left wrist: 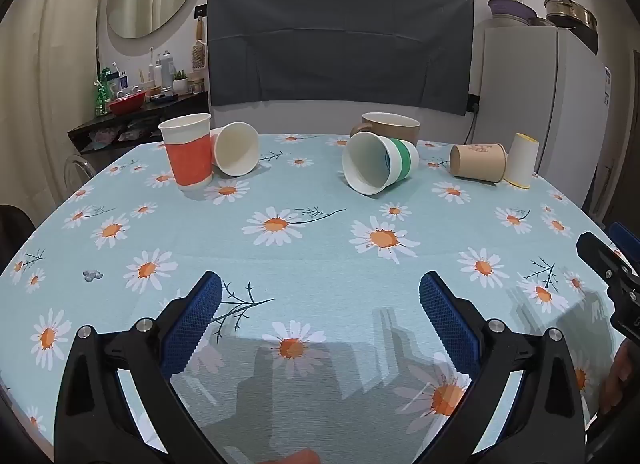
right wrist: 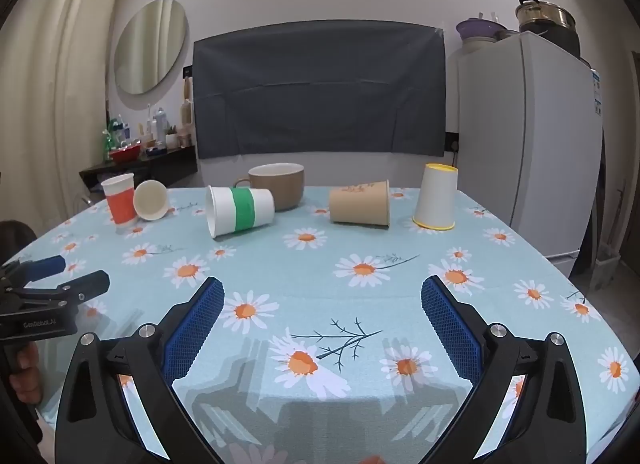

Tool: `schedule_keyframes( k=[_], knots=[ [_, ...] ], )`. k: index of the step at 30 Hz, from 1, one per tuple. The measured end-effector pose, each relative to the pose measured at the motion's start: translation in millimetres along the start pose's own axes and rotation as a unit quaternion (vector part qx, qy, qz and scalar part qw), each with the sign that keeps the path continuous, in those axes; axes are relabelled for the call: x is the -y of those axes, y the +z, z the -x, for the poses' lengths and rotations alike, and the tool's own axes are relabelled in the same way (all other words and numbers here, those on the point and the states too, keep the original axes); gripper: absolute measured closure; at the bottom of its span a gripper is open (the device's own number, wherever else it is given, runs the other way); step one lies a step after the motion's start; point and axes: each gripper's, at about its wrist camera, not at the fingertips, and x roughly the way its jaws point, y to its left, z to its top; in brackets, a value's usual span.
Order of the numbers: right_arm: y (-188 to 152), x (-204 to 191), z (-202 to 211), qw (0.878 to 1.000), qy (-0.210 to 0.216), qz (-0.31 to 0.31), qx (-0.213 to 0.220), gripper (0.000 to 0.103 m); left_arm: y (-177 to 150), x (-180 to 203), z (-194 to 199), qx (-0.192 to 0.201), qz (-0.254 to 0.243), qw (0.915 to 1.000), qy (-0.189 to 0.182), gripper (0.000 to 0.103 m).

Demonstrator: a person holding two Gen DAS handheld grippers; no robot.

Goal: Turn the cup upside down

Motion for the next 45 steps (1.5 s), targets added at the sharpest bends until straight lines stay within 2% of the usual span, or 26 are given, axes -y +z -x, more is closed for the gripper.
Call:
schedule_keyframes(
  k=[15, 45],
  knots=[
    [0, 1, -1, 1.0, 0.0, 0.0, -0.001, 0.008, 2, -10, 0, -0.003, 0.002, 1.0, -0.004, 0.006],
    [-1, -2, -1, 1.0, -0.004, 0.007, 0.001, 0.008, 0, 3, 1, -0.001, -0.005, 1.0, 0.004, 0.006]
  ],
)
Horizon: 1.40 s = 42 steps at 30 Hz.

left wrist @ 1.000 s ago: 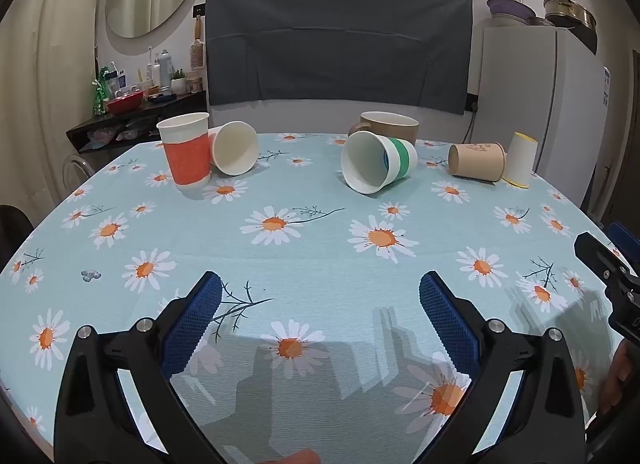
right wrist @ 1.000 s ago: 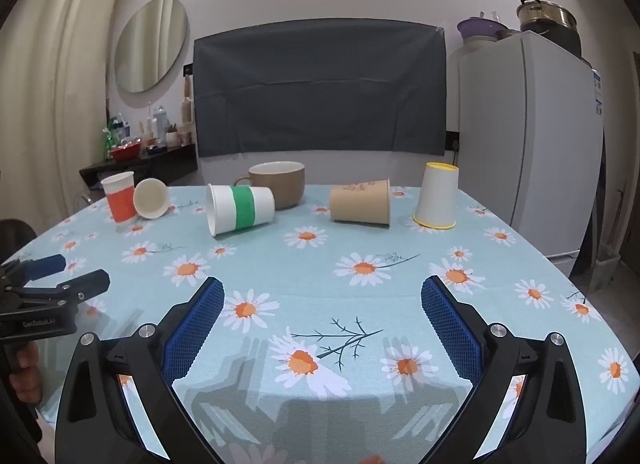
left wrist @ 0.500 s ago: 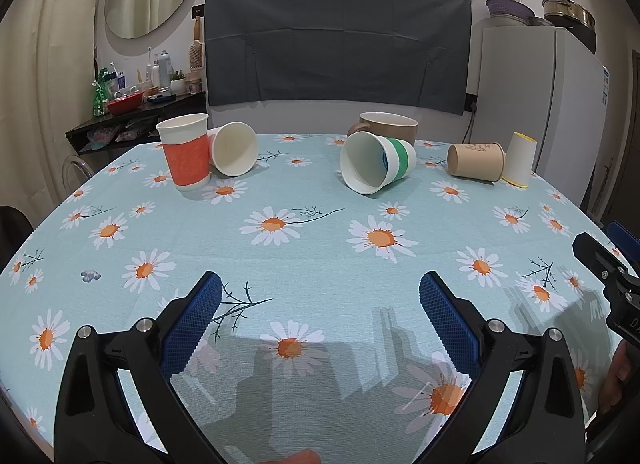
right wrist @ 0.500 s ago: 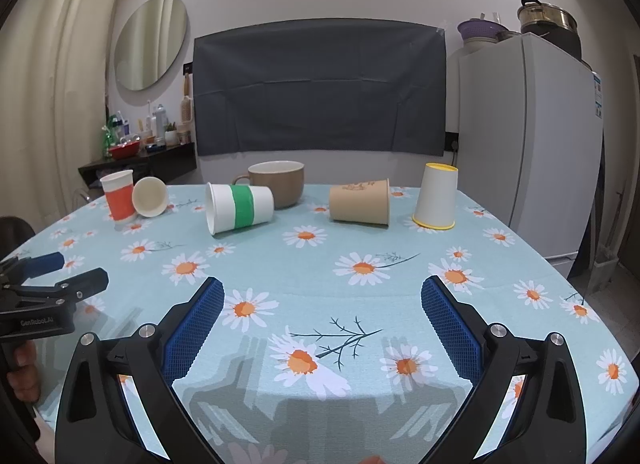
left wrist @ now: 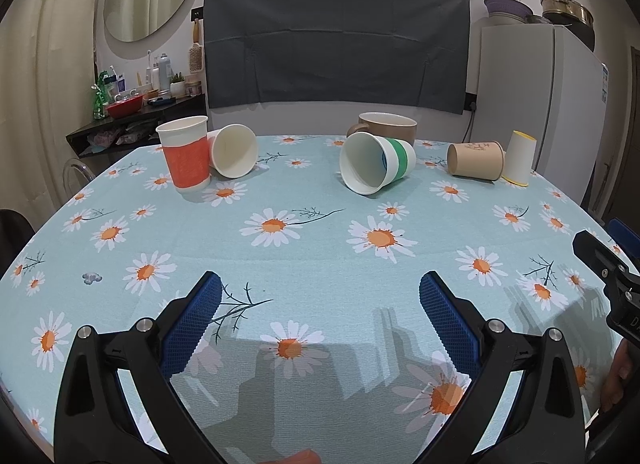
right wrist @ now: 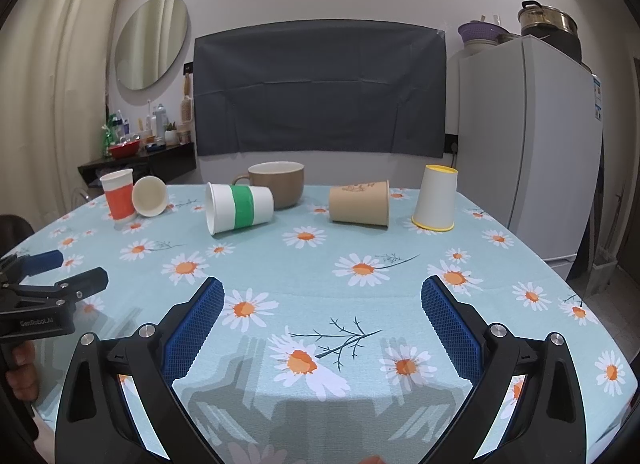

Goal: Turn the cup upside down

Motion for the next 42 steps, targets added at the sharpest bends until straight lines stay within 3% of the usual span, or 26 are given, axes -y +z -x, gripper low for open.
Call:
schedule_keyframes(
  k=[42],
  knots=[
    [-0.1, -0.5, 0.0, 1.0, -0.001, 0.001, -0.001, 0.008, 1.0, 4.2, -1.8, -0.001, -0.002, 1.0, 0.004, 0.006]
  ],
)
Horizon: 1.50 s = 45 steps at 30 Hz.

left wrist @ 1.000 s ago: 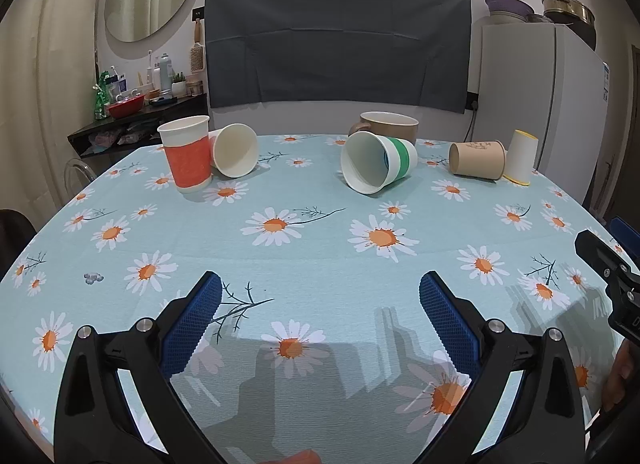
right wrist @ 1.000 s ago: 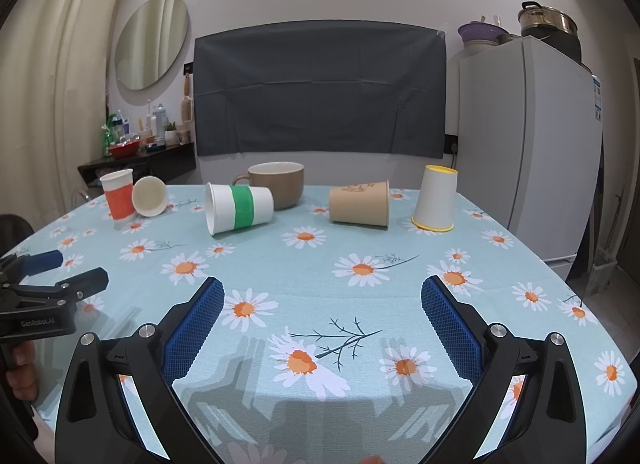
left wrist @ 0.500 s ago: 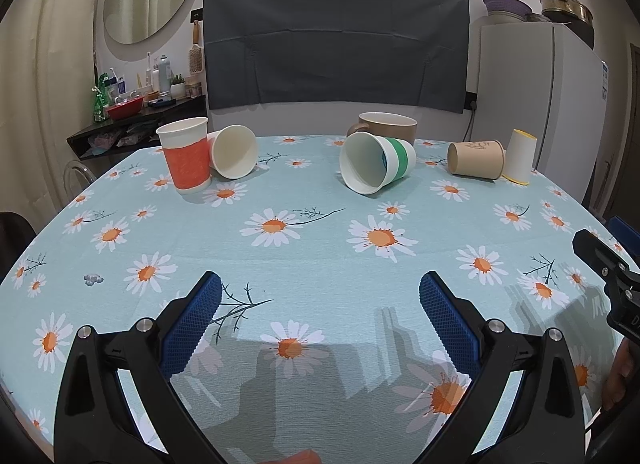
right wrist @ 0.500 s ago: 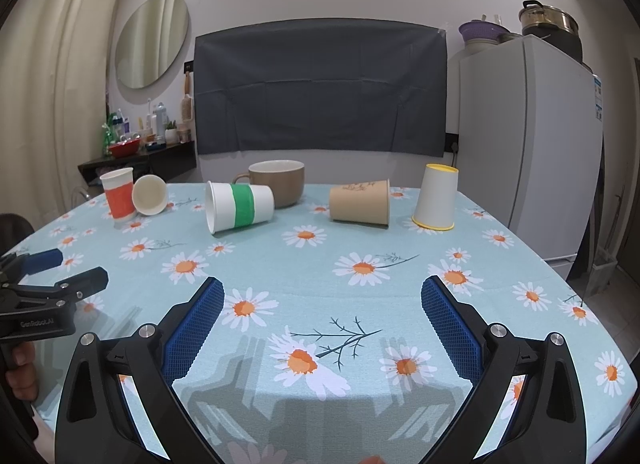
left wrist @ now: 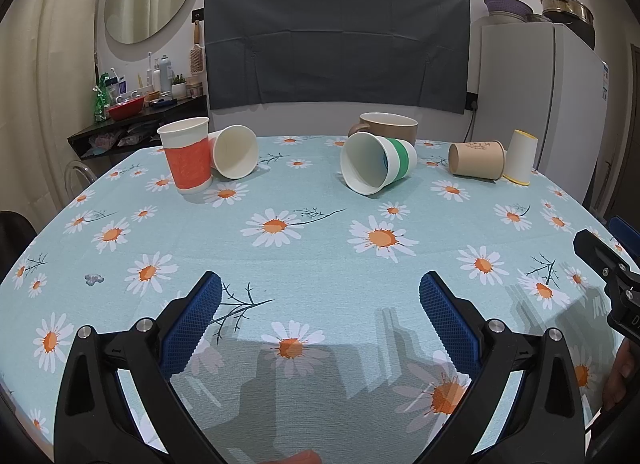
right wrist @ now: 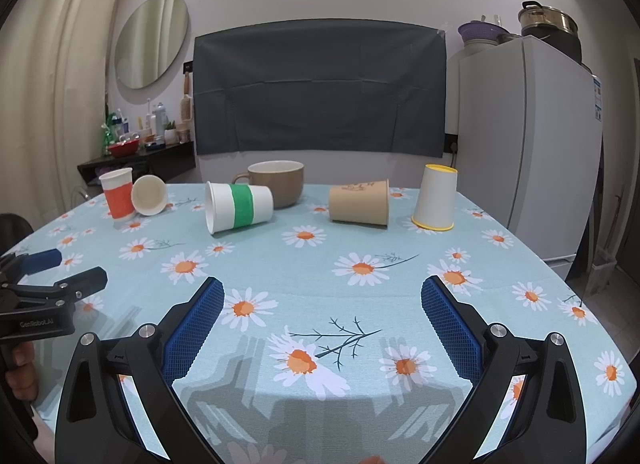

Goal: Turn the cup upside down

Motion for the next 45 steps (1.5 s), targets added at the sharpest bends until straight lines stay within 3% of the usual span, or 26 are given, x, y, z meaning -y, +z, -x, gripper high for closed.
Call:
schedule_keyframes(
  k=[23, 28, 34, 45],
  knots=[
    [-1, 0, -4, 1.0, -0.003, 0.004, -0.013, 0.008, 0, 0, 0, 0.005, -0.002, 1.0, 0.003, 0.006],
    [0, -2, 2, 0.999, -0.039, 0.002, 0.008, 0.008, 1, -1, -1, 0.0, -0.007, 1.0, -0.006, 0.006],
    [14, 4, -8, 0.999, 0.002, -0.008, -0.035, 0.008, 9, -3, -14, -0.034, -0.004, 0.9992, -0.019, 0.006],
    [77, 19, -43, 0.995, -0.006, 0.052, -0.09, 0.008, 69, 0, -2, 0.005, -0.03, 0.9995, 0.011, 0.006]
  ],
)
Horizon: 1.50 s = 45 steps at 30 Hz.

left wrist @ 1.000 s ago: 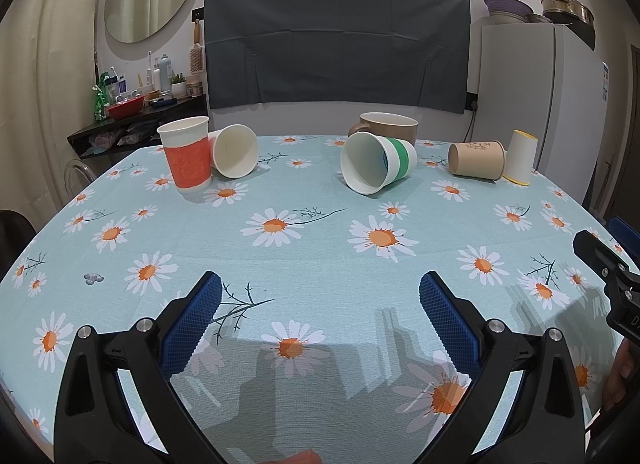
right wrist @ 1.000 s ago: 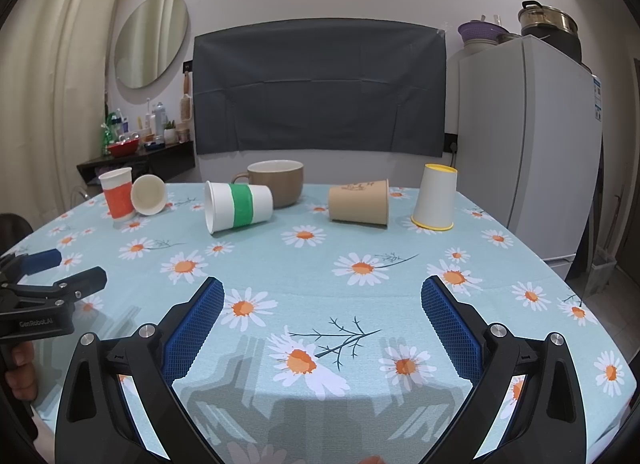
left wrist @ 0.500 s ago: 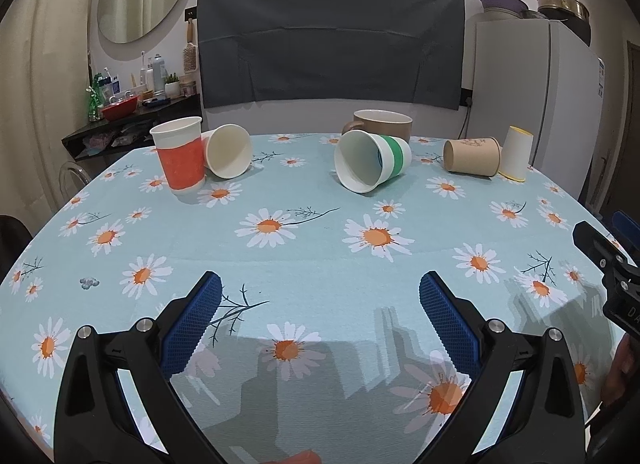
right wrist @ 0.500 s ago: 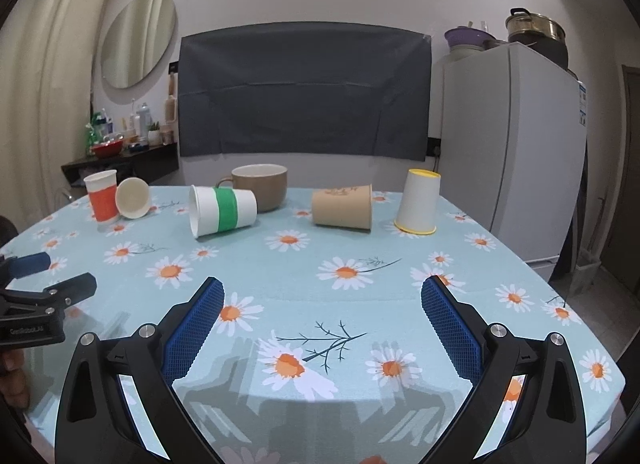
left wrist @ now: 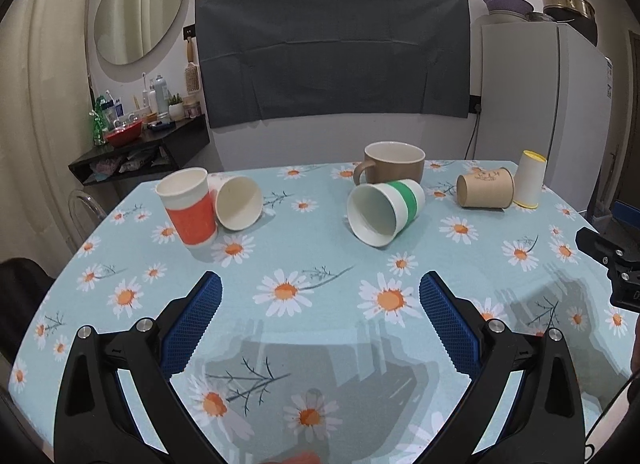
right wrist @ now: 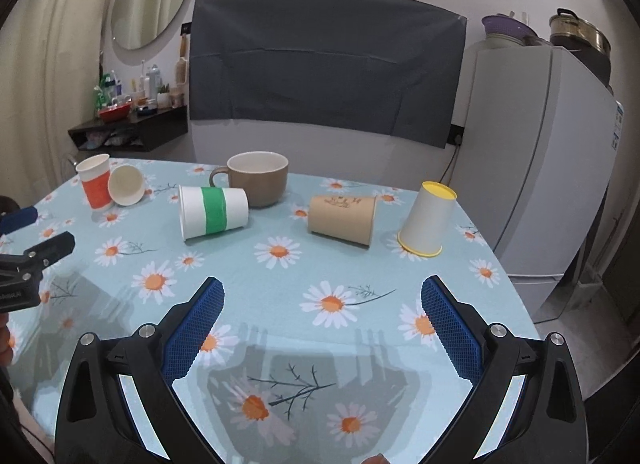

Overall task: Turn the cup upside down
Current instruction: 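Move the right gripper toward the tan kraft paper cup lying on its side, then grasp the tan cup's rim with the right gripper and lift it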

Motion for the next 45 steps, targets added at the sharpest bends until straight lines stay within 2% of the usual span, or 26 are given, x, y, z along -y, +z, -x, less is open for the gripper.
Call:
schedule_keyframes(
  k=[6, 13, 16, 19, 22, 30, 32, 33, 35, 38, 41, 45],
  knots=[
    [44, 23, -36, 0.999, 0.02, -0.015, -0.034, 0.008, 34, 12, -21, -0.026, -0.026, 0.9992, -0.016, 0.006],
    [74, 46, -98, 0.996, 0.042, -0.029, -0.077, 0.008, 64, 23, -56, -0.047, -0.039, 0.9981, -0.009, 0.006],
    [80, 55, -128, 0.99, 0.071, -0.051, -0.107, 0.008, 66, 30, -77, -0.066, -0.059, 0.996, -0.001, 0.006],
    [85, 66, -153, 0.984, 0.093, -0.079, -0.127, 0.009, 64, 33, -95, -0.089, -0.057, 0.9943, -0.009, 0.006],
    [85, 74, -175, 0.98, 0.098, -0.095, -0.144, 0.009, 60, 30, -109, -0.11, -0.047, 0.9926, -0.019, 0.006],
    [76, 84, -217, 0.971, 0.115, -0.115, -0.176, 0.012, 54, 26, -126, -0.124, -0.05, 0.991, -0.016, 0.006],
    [73, 84, -224, 0.967, 0.126, -0.116, -0.189, 0.046, 53, 25, -130, -0.129, -0.047, 0.9904, -0.017, 0.006],
    [71, 83, -229, 0.963, 0.137, -0.118, -0.2, 0.047, 53, 24, -131, -0.131, -0.046, 0.9902, -0.017, 0.006],
    [67, 80, -233, 0.957, 0.162, -0.114, -0.21, 0.068, 53, 23, -133, -0.131, -0.045, 0.9902, -0.019, 0.006],
    [63, 71, -233, 0.957, 0.173, -0.101, -0.209, 0.086, 53, 21, -133, -0.127, -0.046, 0.9907, -0.016, 0.006],
    [62, 58, -225, 0.957, 0.187, -0.08, -0.207, 0.097, 53, 20, -132, -0.127, -0.044, 0.9908, -0.016, 0.006],
    [59, 36, -207, 0.958, 0.199, -0.044, -0.199, 0.099, 54, 19, -127, -0.128, -0.04, 0.9908, -0.02, 0.006]
  ],
)
